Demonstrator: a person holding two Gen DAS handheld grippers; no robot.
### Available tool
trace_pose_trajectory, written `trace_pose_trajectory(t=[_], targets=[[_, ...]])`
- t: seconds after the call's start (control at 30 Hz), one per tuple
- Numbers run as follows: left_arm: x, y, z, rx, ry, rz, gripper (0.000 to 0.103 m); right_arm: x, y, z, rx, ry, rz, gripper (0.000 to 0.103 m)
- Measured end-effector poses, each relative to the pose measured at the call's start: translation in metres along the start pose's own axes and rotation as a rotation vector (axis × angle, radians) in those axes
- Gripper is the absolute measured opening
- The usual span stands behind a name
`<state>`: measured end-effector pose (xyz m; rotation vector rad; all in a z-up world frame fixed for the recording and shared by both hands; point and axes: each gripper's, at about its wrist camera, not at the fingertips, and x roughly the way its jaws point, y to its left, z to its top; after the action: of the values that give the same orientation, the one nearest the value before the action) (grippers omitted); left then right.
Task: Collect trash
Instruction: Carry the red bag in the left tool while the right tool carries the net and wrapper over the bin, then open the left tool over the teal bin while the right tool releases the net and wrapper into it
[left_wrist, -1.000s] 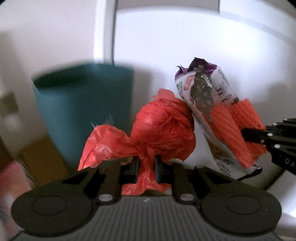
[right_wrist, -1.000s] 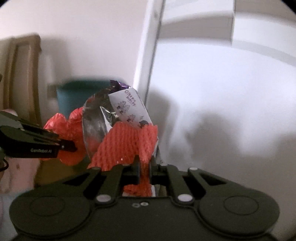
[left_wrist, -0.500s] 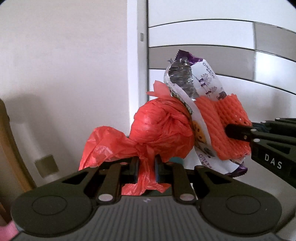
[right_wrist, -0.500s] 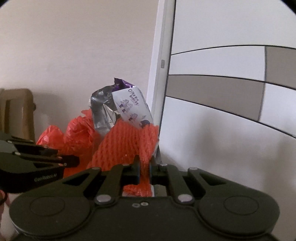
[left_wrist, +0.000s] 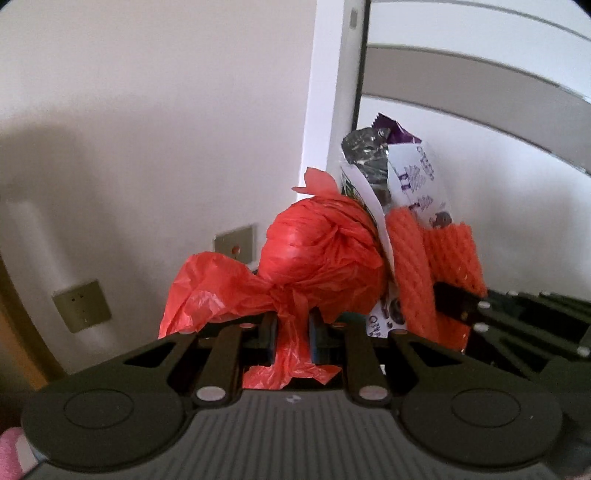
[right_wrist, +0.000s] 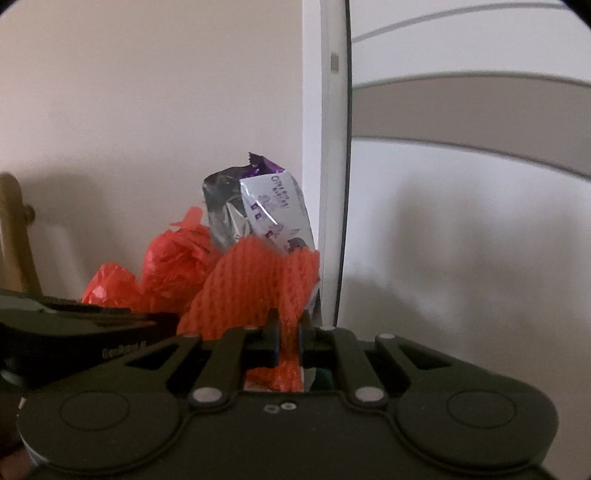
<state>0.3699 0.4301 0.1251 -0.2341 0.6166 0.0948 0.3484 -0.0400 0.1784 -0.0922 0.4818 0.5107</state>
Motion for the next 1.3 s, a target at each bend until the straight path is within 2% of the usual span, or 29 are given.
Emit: trace_pose_trajectory(t=[0.2,0.43,0.47,0.63,0.73,0.77,0.87,0.97,1.07,1.3], targets=[[0.031,-0.003,-0.006,0.045,0.081,-0.021,0.015,0.028,0.008,-0.012,-0.073,0.07,0.003,0.008],[0.06,-0.004,-0.008,0.088,0.169,-0.033,0.016,0.042,0.012,-0.012,-0.155,0.09,0.013,0.016],[0.05,-0.003,-0.019,0.093,0.183,-0.037,0.016,0.043,0.014,-0.012,-0.165,0.093,0.015,0.017],[0.056,-0.008,-0.03,0.127,0.229,-0.02,0.016,0.044,0.023,-0.019,-0.186,0.124,0.035,0.019],[0.059,-0.008,-0.031,0.125,0.238,-0.009,0.016,0.051,0.024,-0.021,-0.186,0.155,0.054,0.019],[0.049,-0.007,-0.035,0.13,0.235,-0.011,0.016,0.051,0.025,-0.023,-0.19,0.153,0.053,0.02],[0.048,-0.011,-0.032,0.147,0.236,-0.008,0.016,0.052,0.024,-0.025,-0.195,0.156,0.058,0.026],[0.05,-0.02,-0.032,0.162,0.24,-0.001,0.02,0.046,0.02,-0.028,-0.198,0.148,0.054,0.031],[0.05,-0.023,-0.032,0.165,0.238,-0.02,0.029,0.035,0.018,-0.031,-0.214,0.135,0.043,0.039],[0.051,-0.023,-0.036,0.142,0.23,-0.025,0.031,0.012,0.008,-0.026,-0.199,0.097,0.021,0.045]])
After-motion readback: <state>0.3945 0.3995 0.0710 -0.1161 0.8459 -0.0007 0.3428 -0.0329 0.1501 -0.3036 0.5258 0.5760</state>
